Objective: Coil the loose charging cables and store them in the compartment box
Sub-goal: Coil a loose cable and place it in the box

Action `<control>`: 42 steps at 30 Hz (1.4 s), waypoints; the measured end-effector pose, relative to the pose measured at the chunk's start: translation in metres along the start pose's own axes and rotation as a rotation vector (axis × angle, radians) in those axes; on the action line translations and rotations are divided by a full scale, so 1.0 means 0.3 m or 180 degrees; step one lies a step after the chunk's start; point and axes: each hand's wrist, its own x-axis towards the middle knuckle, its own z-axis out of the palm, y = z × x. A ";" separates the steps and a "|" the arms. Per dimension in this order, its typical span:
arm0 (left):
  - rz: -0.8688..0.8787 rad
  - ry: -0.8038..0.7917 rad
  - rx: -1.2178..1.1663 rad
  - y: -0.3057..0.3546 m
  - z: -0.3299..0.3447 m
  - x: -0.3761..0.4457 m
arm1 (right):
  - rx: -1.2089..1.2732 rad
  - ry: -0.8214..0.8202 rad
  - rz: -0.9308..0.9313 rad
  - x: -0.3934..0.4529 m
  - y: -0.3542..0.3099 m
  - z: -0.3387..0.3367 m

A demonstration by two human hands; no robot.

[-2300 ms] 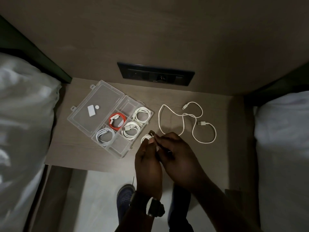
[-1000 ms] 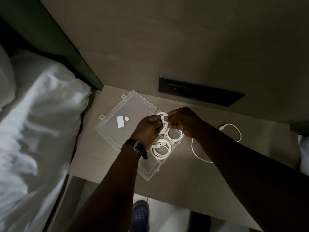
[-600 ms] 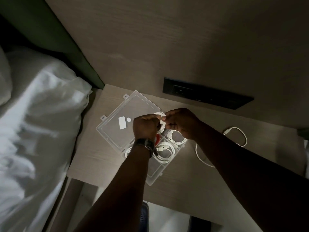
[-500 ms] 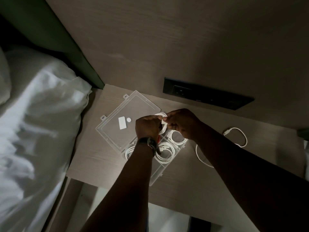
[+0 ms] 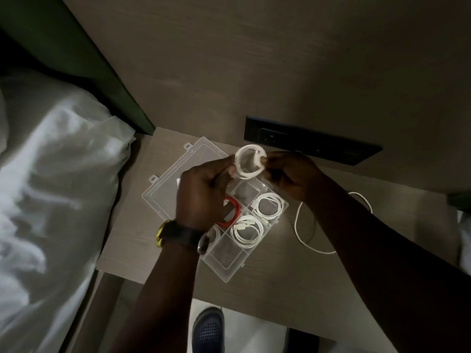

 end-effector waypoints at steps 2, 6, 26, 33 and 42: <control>-0.0715 0.0212 -0.0769 -0.022 -0.012 -0.036 | -0.0601 0.0117 -0.0124 -0.002 -0.014 -0.046; -0.1016 -0.0020 -0.0046 -0.070 0.068 -0.093 | -0.2196 0.0126 -0.0128 0.018 -0.002 -0.029; -0.0680 -0.0358 0.1372 -0.164 0.195 -0.050 | -0.6174 0.0191 -0.2097 0.035 0.096 0.083; -0.0352 -0.0432 0.1452 -0.183 0.181 -0.048 | -0.5891 -0.0025 -0.2184 0.014 0.112 0.037; -0.0487 -0.0539 0.1171 -0.184 0.180 -0.058 | -0.5965 -0.0467 -0.1693 0.002 0.111 -0.007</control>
